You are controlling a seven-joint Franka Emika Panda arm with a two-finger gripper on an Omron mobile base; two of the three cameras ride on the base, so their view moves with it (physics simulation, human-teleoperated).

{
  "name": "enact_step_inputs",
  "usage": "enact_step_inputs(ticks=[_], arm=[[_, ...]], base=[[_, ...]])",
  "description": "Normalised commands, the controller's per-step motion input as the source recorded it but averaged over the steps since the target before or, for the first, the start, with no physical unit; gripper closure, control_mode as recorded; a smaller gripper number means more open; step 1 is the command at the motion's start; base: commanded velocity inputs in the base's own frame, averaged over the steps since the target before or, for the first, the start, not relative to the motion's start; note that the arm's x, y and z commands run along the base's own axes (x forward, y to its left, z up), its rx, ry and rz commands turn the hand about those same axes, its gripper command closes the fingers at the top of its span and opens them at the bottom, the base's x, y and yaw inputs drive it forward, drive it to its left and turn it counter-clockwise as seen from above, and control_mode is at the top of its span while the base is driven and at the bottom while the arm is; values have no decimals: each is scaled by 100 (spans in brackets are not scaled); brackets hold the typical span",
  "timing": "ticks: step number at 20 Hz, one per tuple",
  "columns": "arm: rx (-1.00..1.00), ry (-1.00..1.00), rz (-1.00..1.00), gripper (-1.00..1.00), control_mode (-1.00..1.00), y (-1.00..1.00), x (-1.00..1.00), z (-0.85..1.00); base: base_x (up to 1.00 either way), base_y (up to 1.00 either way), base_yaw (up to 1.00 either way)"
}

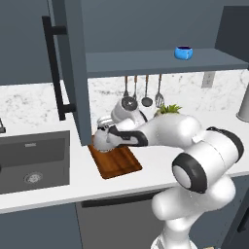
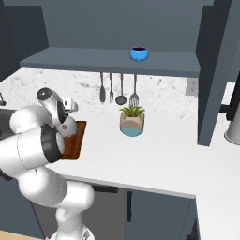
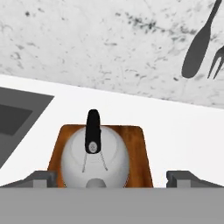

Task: Pick the kettle from the counter and place it on the tray. Then pick the mug from the cabinet and place it on the tray. Then close the cabinet doors.

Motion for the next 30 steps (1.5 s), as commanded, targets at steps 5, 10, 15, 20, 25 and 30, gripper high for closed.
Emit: enact_step_inputs(ticks=[5, 10, 15, 20, 25, 30], arm=[[0, 2, -10, -100, -100, -36, -40, 52], [0, 1, -8, -100, -100, -35, -44, 47], [0, 0, -4, -100, -100, -32, -46, 49], [0, 0, 0, -100, -100, -45, -50, 49], [0, 0, 0, -100, -100, -51, -48, 46], [0, 0, 0, -100, -100, -53, -45, 40]], base=[[0, 0, 0], [0, 0, 0], [0, 0, 0], [0, 0, 0], [0, 0, 0], [0, 0, 0]])
